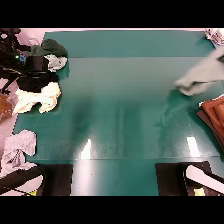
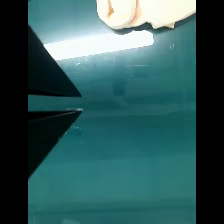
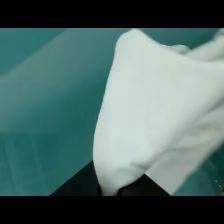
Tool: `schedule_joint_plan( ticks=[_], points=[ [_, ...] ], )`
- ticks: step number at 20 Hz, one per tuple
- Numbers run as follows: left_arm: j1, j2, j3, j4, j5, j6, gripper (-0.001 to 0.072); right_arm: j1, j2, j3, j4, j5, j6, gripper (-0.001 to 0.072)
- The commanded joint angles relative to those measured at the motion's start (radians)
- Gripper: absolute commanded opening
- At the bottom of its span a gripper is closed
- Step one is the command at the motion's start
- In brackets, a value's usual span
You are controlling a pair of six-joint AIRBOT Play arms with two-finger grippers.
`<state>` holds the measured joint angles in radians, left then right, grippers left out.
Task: Fold the shirts.
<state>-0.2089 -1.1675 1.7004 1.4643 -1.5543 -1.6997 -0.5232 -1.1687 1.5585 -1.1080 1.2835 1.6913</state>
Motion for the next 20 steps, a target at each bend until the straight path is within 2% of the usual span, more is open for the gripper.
schedule_joint_plan(
  ticks=[1,9,11,14,20],
  points=[
    [0.000,0.000,0.001,-0.036,-0.007,-0.009,0.0115,-0.224,-0.050,0.122,0.084,0.106,-0.045,0.0017],
    [0.000,0.000,0.001,-0.037,-0.006,-0.032,0.0115,-0.401,-0.239,0.504,0.083,0.361,-0.050,0.0017],
    [0.000,0.000,0.001,-0.037,-0.006,-0.033,0.0115,-0.441,-0.238,0.477,0.042,0.436,-0.030,0.0018],
    [0.000,0.000,0.001,-0.037,-0.005,-0.040,0.0115,-0.489,-0.204,0.372,-0.104,0.538,0.006,0.0019],
    [0.000,0.000,0.001,-0.040,0.001,-0.039,0.0115,-0.587,-0.106,0.175,-0.255,0.548,0.062,0.0020]
  ],
)
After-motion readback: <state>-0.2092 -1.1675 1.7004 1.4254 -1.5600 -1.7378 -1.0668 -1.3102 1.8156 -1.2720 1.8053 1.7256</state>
